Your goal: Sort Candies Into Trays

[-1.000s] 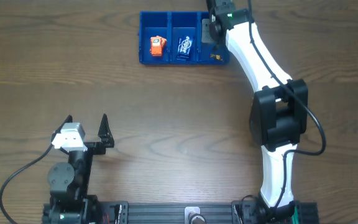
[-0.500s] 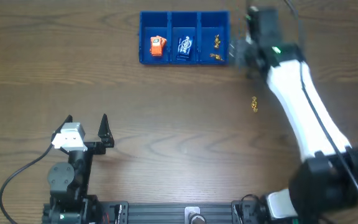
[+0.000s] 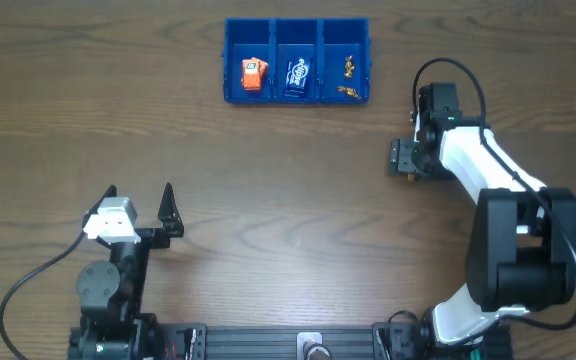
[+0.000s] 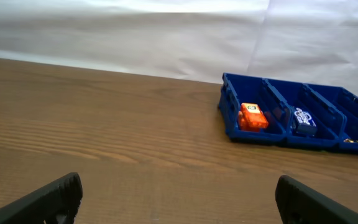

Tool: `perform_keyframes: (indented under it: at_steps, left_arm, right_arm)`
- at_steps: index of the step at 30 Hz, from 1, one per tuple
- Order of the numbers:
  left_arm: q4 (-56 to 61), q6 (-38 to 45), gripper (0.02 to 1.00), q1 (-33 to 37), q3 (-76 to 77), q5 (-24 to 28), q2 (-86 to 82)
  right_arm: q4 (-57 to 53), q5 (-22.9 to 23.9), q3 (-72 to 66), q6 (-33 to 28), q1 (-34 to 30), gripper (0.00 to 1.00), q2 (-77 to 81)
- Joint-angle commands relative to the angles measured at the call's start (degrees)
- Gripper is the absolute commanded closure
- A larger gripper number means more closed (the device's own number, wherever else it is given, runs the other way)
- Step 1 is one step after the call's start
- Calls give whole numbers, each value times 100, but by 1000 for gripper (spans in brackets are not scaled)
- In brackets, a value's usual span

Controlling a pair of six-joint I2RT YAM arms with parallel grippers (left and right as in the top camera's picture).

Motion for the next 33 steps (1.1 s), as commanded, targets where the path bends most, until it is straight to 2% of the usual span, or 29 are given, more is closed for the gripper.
perform_keyframes:
  at_steps: [1,6,11,16,20,21,28,31,33]
  left_arm:
    - [-236,101,20,22,-87,72,-31]
    - [-236,101,20,22,-87,72,-31]
    - [-236,101,20,22,-87,72,-31]
    - [-236,101,20,22,-87,72,-31]
    - [-236,101,23,22,-87,72,-31]
    - [-236,101,20,22,-87,72,-31]
    - [-236,101,20,22,-87,72,-31]
    - [-236,103,20,22,-87,72,-31]
    - [-236,101,20,22,-87,72,-31]
  right_arm:
    - [66,-81,28,-295,92,209,129]
    - [118,-87,28,-293,107,226,146]
    - [142,-109,28,-289,107,314,216]
    - [160,-109,28,-247,107,474,328]
    - [118,-109,28,-245,107,695,328]
    - [74,-107,28,-245,107,722,328]
    - [74,-216,35,-245,144,801,286]
    - [-83,-492,234,-221,551,801,-507]
    - [-225,-463,826,11,979,801,-1123]
